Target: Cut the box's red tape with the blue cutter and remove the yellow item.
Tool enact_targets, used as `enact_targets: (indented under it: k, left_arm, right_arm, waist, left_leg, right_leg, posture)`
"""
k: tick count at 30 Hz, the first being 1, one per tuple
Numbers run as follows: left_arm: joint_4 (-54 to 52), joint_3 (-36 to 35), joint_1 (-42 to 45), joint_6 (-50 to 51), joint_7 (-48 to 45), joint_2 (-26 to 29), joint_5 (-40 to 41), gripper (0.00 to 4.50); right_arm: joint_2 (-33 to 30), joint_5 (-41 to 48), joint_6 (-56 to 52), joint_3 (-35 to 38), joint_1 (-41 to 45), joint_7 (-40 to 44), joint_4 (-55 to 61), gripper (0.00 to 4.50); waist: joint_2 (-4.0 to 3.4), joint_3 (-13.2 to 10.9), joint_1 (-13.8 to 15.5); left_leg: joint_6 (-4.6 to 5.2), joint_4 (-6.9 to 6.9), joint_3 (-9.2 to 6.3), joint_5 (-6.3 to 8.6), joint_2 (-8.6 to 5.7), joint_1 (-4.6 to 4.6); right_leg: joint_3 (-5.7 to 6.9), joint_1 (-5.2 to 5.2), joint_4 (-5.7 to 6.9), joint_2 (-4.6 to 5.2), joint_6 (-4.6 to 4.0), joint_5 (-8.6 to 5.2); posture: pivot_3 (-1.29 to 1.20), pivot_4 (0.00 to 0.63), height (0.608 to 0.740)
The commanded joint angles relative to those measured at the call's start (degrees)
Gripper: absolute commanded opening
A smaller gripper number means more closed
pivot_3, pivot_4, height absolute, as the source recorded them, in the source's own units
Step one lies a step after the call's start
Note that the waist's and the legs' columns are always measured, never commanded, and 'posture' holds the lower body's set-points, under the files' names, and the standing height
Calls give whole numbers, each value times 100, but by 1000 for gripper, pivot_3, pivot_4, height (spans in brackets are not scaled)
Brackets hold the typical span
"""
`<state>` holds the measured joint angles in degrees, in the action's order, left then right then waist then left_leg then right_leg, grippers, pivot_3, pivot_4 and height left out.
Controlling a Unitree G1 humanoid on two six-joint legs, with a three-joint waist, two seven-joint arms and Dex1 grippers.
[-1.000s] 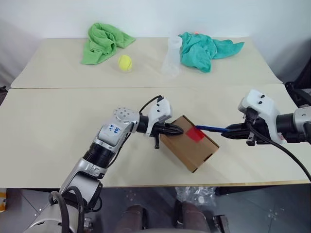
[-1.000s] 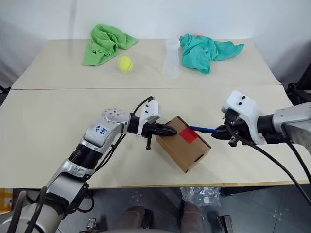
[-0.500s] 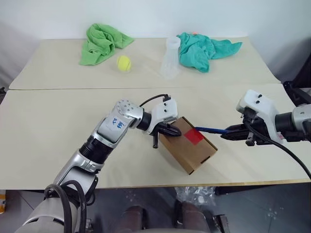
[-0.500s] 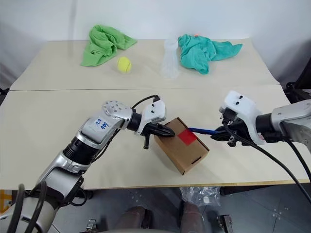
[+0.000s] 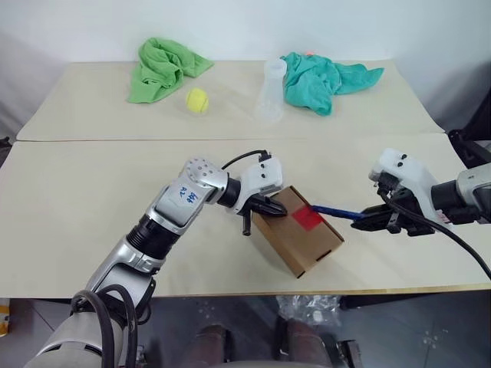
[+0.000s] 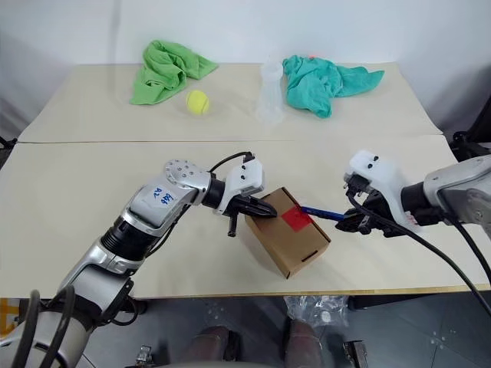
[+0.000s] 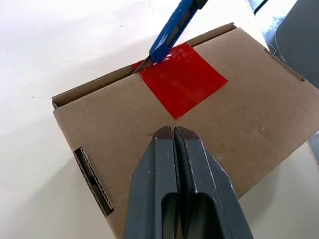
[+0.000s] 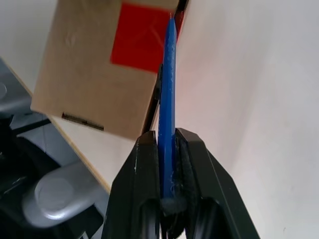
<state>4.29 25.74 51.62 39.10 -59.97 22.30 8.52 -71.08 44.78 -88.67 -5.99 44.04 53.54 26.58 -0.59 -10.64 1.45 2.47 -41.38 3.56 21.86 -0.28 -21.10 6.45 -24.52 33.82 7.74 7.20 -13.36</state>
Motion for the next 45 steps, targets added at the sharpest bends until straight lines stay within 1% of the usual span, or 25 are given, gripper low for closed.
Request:
enact_targets:
  k: [1,9,18,24,30,34,36,39,41,42,43,45]
  left_arm:
    - [261,400,-223,302,112,40,-333,89]
    - [275,376,-245,359,181,39,-328,89]
    - [355,362,-240,359,235,-7,-345,89]
    - [483,337,-208,314,266,-52,-371,89]
    - [681,322,-162,199,270,-96,-402,89]
    - [880,344,-117,48,244,-148,-431,89]
    - [970,355,-96,-27,230,-168,-444,89]
    - [1119,363,-53,-140,208,-204,-461,89]
    - [1224,380,-21,-244,182,-230,-478,89]
    - [1282,387,-4,-301,170,-247,-489,89]
    - [1328,387,5,-360,163,-264,-495,89]
    - [1376,399,14,-426,141,-283,-506,89]
  right_arm:
    - [-24,286,-164,-159,28,209,148,313]
    - [-160,408,-309,-139,77,301,243,313]
    - [-562,744,-367,76,-118,429,522,313]
    - [-911,921,-286,409,-493,529,727,313]
    - [-1287,1062,-144,909,-968,644,878,313]
    - [-1410,1204,-233,1724,-1074,638,779,313]
    - [-1354,1233,-264,2120,-1085,549,696,313]
    - [-1239,1306,-310,2690,-1217,463,663,313]
    - [-1076,1203,-289,3230,-1522,348,726,313]
    - [-893,1052,-213,3523,-1716,212,732,313]
    - [-674,871,-58,3792,-1924,47,740,313]
    - [-202,443,389,4212,-2419,-293,781,313]
  waist:
    - [2,6,0]
    - [6,21,-2]
    - [8,23,11]
    - [11,25,29]
    - [18,36,30]
    - [17,42,35]
    - [18,43,34]
    - [24,46,45]
    - [31,50,64]
    - [33,52,78]
    - [52,63,95]
    - [58,68,113]
  left_leg:
    - [0,0,0,0,0,0]
    - [0,0,1,0,0,3]
    - [0,0,-1,1,-1,2]
    - [2,0,-6,2,-3,2]
    - [3,-2,-8,3,-3,4]
    - [6,-4,-8,2,-6,5]
    - [8,-5,-7,0,-6,5]
    - [9,-6,-8,-1,-6,5]
    - [13,-5,-8,-3,-6,2]
    - [13,-6,-6,-3,-6,3]
    - [15,-6,-6,-4,-7,3]
    - [15,-8,-4,-5,-7,3]
  right_leg:
    - [0,0,0,0,0,0]
    - [-1,1,1,0,-1,0]
    - [-1,2,-6,5,-2,0]
    - [-3,5,-6,8,-2,0]
    - [-6,8,-19,13,-2,0]
    - [-15,9,-19,32,-7,2]
    - [-16,9,-19,61,-16,8]
    - [-13,13,-23,65,-20,15]
    - [-13,14,-33,67,-22,31]
    - [-13,17,-36,68,-20,36]
    - [-13,18,-39,69,-19,40]
    - [-15,19,-40,70,-19,48]
  posture:
    - [0,150,740]
    - [0,150,740]
    - [0,150,740]
    - [0,150,740]
    - [0,150,740]
    - [0,150,740]
    - [0,150,740]
    - [0,150,740]
    - [0,150,740]
    - [0,150,740]
    - [0,150,740]
    - [0,150,740]
